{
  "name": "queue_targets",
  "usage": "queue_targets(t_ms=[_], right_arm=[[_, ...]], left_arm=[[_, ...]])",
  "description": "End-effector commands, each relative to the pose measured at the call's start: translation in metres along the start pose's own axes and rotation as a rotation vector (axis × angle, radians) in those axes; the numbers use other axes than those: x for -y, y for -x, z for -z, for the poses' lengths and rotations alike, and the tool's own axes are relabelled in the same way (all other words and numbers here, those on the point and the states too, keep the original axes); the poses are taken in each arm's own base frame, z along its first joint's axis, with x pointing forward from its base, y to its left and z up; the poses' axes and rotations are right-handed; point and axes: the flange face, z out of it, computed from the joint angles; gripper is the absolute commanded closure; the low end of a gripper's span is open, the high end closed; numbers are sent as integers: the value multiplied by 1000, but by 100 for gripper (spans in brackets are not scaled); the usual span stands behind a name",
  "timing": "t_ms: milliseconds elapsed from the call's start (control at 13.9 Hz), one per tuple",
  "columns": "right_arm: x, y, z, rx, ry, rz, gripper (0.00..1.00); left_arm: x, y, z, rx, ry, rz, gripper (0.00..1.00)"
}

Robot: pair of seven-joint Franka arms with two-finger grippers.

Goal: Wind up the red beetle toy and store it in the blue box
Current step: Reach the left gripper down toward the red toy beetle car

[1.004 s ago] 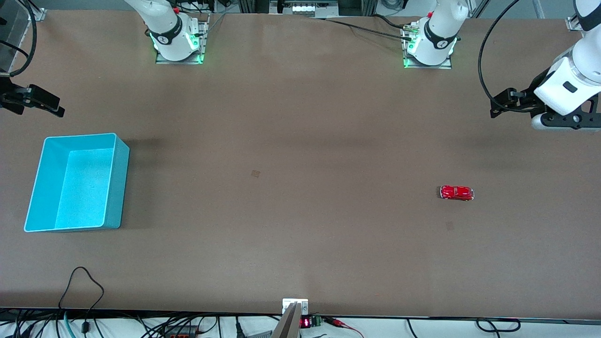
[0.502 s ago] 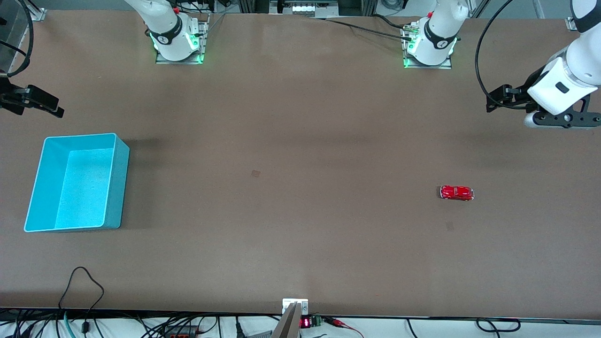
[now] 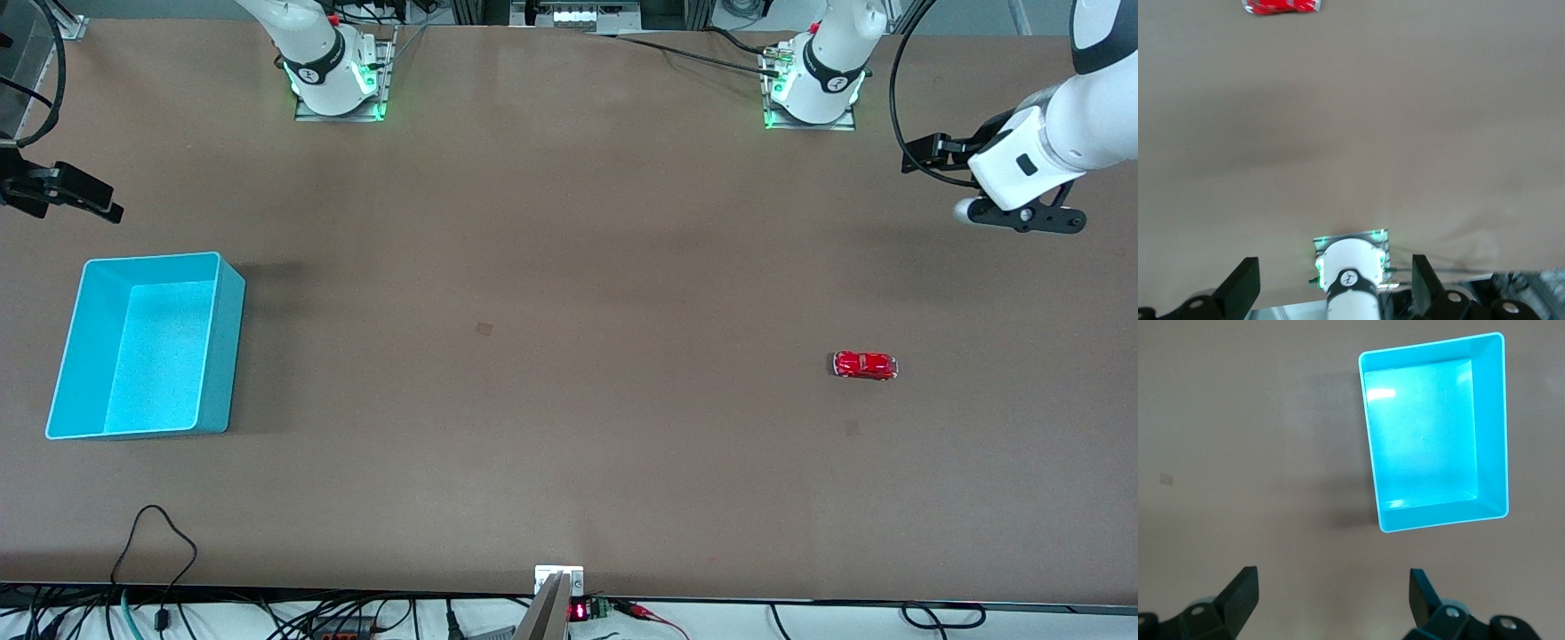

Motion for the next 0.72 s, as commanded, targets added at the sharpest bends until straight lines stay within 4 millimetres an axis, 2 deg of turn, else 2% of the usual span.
queue_targets(t_ms=[0,358,502,645], right_arm=[[-1,5,2,-20,-18,-12,0],[1,6,4,-23,-15,-5,0],[0,11,8,-17,-11,3,0],[0,12,8,-15,-11,7,0]], left_arm=[[3,-3,-18,44,31,-198,0],[10,-23,-44,1,12,-511,0],[22,-33,-60,-41,-7,-583,0],[37,-52,-78,-101,-58,-707,0]])
